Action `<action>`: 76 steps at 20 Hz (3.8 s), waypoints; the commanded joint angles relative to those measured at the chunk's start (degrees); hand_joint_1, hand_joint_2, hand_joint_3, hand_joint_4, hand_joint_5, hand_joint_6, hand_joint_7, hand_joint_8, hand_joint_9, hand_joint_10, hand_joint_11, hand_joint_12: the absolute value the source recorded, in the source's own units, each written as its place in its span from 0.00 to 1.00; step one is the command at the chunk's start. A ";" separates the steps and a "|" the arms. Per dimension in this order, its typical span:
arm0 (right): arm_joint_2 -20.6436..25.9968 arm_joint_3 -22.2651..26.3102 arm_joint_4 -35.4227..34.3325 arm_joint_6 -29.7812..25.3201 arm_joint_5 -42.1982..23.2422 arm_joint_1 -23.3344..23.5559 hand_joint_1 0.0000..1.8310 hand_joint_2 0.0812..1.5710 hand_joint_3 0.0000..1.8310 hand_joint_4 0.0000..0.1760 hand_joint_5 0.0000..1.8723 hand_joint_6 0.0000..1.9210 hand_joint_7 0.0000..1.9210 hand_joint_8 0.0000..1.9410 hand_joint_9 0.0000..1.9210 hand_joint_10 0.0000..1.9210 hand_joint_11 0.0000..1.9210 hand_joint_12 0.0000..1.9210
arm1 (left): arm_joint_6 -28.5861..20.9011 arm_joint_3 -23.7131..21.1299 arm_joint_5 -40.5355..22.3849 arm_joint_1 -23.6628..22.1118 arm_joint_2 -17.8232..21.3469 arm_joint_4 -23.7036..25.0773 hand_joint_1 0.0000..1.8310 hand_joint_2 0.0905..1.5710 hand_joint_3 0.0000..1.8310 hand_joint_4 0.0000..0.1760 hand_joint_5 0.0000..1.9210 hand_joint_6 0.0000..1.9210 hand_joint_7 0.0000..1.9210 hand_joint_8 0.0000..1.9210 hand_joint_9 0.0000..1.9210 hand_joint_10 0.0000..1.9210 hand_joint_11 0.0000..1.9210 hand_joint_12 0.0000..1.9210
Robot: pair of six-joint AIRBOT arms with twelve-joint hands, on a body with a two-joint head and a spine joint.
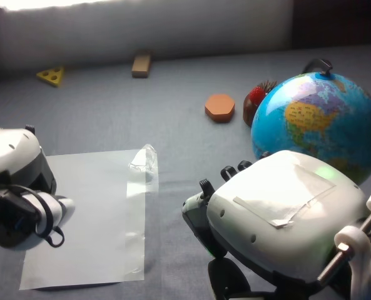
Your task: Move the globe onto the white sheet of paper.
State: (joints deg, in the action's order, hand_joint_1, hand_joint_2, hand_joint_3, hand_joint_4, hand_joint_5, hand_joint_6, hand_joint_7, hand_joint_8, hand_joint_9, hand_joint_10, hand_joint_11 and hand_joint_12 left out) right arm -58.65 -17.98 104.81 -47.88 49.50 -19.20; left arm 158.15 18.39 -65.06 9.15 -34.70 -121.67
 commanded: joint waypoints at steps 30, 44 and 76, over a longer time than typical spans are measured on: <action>12.97 -17.44 -3.82 18.88 -76.25 -10.39 0.02 0.75 0.01 0.00 0.02 0.01 0.03 0.00 0.03 0.01 0.00 0.00 | -64.15 9.99 3.33 54.98 -12.46 67.67 0.00 0.76 0.00 0.00 0.04 0.00 0.05 0.00 0.04 0.00 0.00 0.15; 17.57 -33.63 -41.90 60.88 -100.65 -29.59 0.01 0.76 0.01 0.00 0.02 0.00 0.01 0.00 0.02 0.01 0.00 0.00 | -66.72 13.72 2.25 57.90 -15.30 72.71 0.00 0.76 0.00 0.00 0.02 0.00 0.04 0.00 0.04 0.00 0.00 0.12; 1.49 -60.04 -43.69 65.94 -92.48 -22.96 0.02 0.75 0.01 0.00 0.01 0.00 0.01 0.00 0.02 0.01 0.00 0.00 | -67.75 12.71 4.00 56.15 -13.88 69.57 0.00 0.77 0.00 0.00 0.04 0.00 0.04 0.00 0.03 0.00 0.00 0.13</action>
State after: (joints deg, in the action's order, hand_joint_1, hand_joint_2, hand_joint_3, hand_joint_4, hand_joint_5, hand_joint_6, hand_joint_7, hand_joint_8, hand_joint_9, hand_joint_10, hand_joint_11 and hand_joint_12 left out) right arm -57.01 -78.00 62.89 18.13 -40.03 -42.50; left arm 90.54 31.22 -56.73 65.82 -48.99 -54.59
